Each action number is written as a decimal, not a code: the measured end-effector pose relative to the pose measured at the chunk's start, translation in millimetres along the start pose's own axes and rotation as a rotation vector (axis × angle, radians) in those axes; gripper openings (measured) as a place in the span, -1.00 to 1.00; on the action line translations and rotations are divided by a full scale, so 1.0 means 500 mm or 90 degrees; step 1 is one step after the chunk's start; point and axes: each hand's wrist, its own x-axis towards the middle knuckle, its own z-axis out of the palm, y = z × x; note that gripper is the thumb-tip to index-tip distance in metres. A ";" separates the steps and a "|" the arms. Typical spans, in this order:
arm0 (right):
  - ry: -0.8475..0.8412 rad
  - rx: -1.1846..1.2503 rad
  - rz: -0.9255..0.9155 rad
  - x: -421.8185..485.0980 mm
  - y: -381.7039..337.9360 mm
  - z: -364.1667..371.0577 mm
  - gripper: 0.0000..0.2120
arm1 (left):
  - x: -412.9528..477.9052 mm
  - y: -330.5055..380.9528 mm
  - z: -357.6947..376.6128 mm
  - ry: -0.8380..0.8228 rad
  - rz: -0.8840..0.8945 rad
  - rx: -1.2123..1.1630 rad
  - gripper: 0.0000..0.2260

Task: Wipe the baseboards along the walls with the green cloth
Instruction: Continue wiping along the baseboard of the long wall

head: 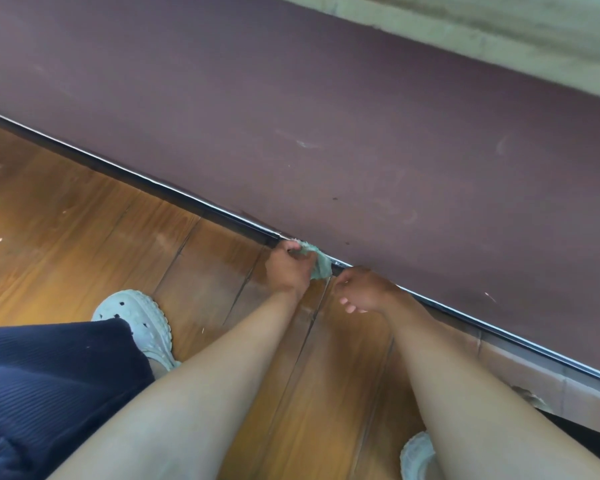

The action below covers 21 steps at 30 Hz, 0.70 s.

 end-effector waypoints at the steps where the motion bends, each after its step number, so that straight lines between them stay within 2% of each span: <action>1: -0.001 -0.002 -0.006 -0.001 -0.010 0.000 -0.73 | 0.007 0.001 -0.002 -0.012 -0.010 0.020 -0.82; 4: 0.006 -0.010 -0.014 -0.002 -0.031 -0.002 -0.71 | 0.026 0.010 -0.022 -0.006 -0.022 0.049 -0.85; 8: 0.009 0.000 -0.012 -0.009 -0.029 -0.006 -0.73 | 0.037 0.030 -0.049 0.120 -0.044 -0.003 -0.85; 12: 0.018 0.023 0.013 -0.023 0.007 -0.006 -0.76 | 0.026 0.035 -0.032 0.156 -0.065 0.015 -0.88; 15: 0.009 0.028 0.023 -0.035 0.029 -0.002 -0.82 | -0.017 0.027 0.009 0.102 -0.036 0.025 -0.95; 17: 0.012 0.030 0.020 -0.039 0.030 0.004 -0.84 | -0.047 0.017 0.031 0.033 -0.007 0.007 -0.87; 21: 0.010 0.062 -0.007 -0.036 0.020 0.017 -0.80 | -0.055 0.004 0.051 0.006 0.026 0.027 -0.76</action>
